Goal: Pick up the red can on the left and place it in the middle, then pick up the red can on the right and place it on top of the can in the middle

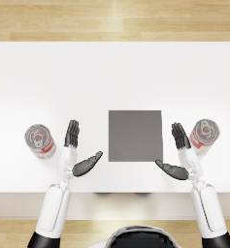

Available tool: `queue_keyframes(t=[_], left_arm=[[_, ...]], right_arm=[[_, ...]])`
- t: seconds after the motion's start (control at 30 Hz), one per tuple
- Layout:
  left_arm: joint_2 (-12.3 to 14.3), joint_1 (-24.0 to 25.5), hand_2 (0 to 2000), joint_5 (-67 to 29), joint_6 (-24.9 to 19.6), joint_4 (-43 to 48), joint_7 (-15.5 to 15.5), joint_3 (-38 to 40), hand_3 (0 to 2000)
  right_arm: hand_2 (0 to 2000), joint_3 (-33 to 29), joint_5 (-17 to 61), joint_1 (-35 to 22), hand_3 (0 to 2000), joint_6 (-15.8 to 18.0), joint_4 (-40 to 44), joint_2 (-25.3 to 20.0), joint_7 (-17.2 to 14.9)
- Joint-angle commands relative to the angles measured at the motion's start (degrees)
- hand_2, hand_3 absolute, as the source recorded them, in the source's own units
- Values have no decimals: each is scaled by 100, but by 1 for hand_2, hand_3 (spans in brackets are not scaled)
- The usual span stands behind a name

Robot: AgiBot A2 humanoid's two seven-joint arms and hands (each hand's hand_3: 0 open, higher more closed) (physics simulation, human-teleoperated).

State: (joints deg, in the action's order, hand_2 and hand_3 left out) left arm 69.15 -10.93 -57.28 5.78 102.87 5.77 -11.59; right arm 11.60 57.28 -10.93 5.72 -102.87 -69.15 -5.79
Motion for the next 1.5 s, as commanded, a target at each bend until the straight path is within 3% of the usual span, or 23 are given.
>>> queue_keyframes(t=[0.03,0.57,0.63,0.73,0.93,1.07,1.27,1.5], left_arm=[[0,0,0,0,0,0,0,0,0],[6,-10,0,0,0,-94,0,-172,0],[18,35,0,0,-281,35,-280,78,0],[82,-11,0,-251,-468,273,-467,695,0],[91,-167,0,-1712,-563,353,-562,1783,0],[132,-97,0,-2055,-574,228,-573,2373,0],[248,167,0,-2159,-577,-222,-576,2702,0],[333,302,0,-2173,-578,-1279,-576,2449,0]], right_arm=[[0,0,0,0,0,0,0,0,0],[0,172,0,-10,0,0,93,-6,0],[0,29,0,-8,0,-278,-105,-41,281],[0,-444,251,-4,0,-463,-385,-91,469],[0,-1470,1712,-2,0,-557,-675,-146,564],[0,-1963,2055,87,0,-568,-654,-190,574],[0,-2236,2160,328,0,-571,-204,-284,578],[0,-1887,2174,389,0,-571,844,-352,578]])
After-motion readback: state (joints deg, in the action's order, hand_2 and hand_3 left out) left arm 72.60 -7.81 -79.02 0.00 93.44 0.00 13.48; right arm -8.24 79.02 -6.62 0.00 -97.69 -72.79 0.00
